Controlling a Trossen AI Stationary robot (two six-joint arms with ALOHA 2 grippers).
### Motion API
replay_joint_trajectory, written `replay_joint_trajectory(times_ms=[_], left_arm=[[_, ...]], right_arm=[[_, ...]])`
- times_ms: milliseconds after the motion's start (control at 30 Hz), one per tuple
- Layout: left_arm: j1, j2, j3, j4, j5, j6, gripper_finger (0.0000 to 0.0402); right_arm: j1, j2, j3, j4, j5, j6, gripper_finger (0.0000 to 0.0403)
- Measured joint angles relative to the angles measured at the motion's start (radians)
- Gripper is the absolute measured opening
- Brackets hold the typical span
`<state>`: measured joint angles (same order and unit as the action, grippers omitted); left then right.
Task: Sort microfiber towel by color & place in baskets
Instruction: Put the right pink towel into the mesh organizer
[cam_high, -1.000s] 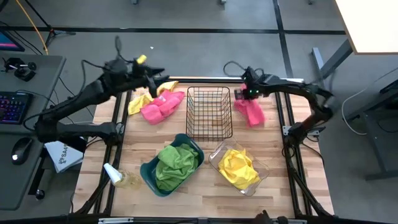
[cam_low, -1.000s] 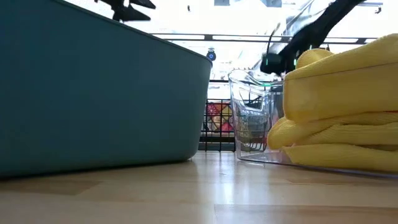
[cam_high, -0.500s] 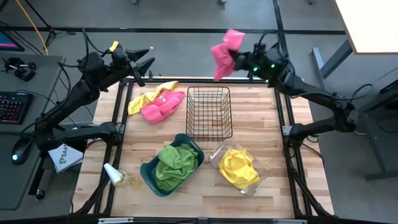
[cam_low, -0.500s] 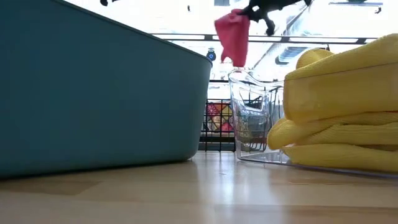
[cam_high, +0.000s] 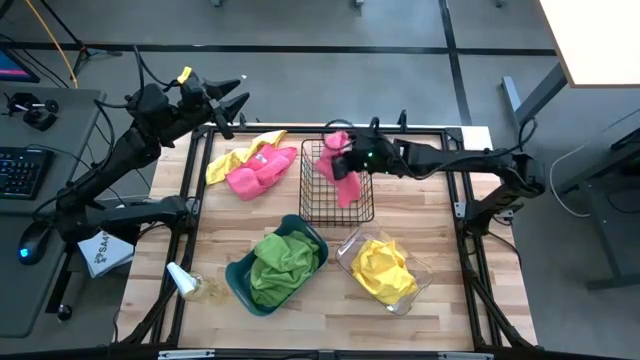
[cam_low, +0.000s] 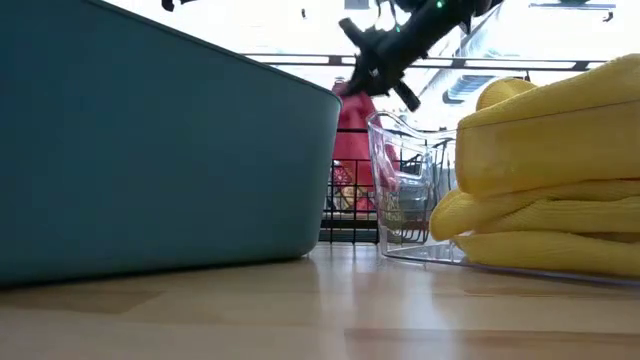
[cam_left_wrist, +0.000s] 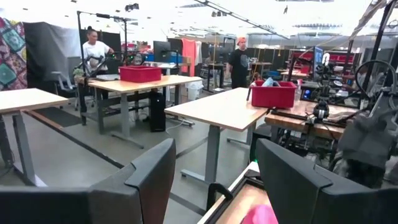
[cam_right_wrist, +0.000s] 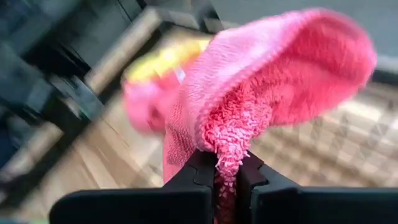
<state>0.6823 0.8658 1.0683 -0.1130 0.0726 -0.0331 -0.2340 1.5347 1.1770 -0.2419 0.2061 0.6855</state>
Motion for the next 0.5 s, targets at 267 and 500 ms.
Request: replay_joint_trajectory(times_ms=[267, 500], left_arm=[[0.000, 0.000, 0.000, -0.001, -0.001, -0.016, 0.0213], [0.000, 0.000, -0.001, -0.005, -0.001, -0.016, 0.0213]], right_arm=[[-0.027, -0.006, 0.000, -0.142, -0.194, -0.003, 0.0094], [-0.034, -0.006, 0.000, -0.098, -0.215, -0.121, 0.0253]])
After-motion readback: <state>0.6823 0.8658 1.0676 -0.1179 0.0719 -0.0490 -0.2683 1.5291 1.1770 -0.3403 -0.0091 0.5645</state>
